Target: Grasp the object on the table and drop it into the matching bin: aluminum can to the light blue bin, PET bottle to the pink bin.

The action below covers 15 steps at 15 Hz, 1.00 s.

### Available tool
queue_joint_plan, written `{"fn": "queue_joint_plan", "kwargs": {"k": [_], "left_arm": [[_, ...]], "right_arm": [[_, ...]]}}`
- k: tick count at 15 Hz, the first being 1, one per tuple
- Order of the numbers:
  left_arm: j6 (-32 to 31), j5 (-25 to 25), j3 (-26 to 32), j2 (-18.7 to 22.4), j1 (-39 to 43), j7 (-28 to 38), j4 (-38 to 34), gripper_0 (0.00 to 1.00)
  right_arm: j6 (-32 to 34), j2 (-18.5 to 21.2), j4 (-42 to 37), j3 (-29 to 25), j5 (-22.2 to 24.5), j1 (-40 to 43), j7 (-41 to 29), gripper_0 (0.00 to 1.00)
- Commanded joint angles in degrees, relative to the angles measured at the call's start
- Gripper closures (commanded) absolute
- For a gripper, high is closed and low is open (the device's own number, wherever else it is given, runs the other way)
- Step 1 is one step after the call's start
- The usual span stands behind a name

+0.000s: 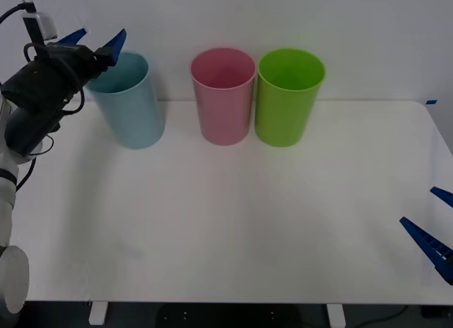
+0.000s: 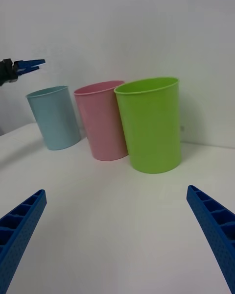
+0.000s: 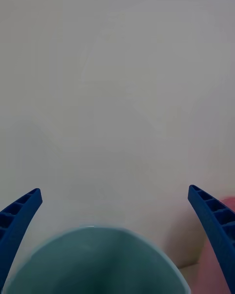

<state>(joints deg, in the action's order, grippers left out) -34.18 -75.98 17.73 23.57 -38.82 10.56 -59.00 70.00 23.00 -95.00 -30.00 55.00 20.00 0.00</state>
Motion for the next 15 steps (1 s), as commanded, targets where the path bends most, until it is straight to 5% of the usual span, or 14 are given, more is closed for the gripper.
{"fn": "queue_joint_plan", "kwargs": {"k": [1, 7, 15], "left_arm": [[-1.0, 6.1, -2.6, 2.2, 3.0, -0.5, -2.0, 0.00], [-4.6, 13.5, -3.0, 3.0, 15.3, -1.2, -13.9, 0.00], [-17.8, 14.4, 1.9, 4.6, 29.0, -4.0, -22.3, 0.00]], "right_arm": [[0.0, 0.0, 0.0, 0.0, 0.0, 0.0, 0.0, 0.00], [0.0, 0.0, 0.0, 0.0, 0.0, 0.0, 0.0, 0.00], [0.0, 0.0, 0.0, 0.0, 0.0, 0.0, 0.0, 0.00]]}}
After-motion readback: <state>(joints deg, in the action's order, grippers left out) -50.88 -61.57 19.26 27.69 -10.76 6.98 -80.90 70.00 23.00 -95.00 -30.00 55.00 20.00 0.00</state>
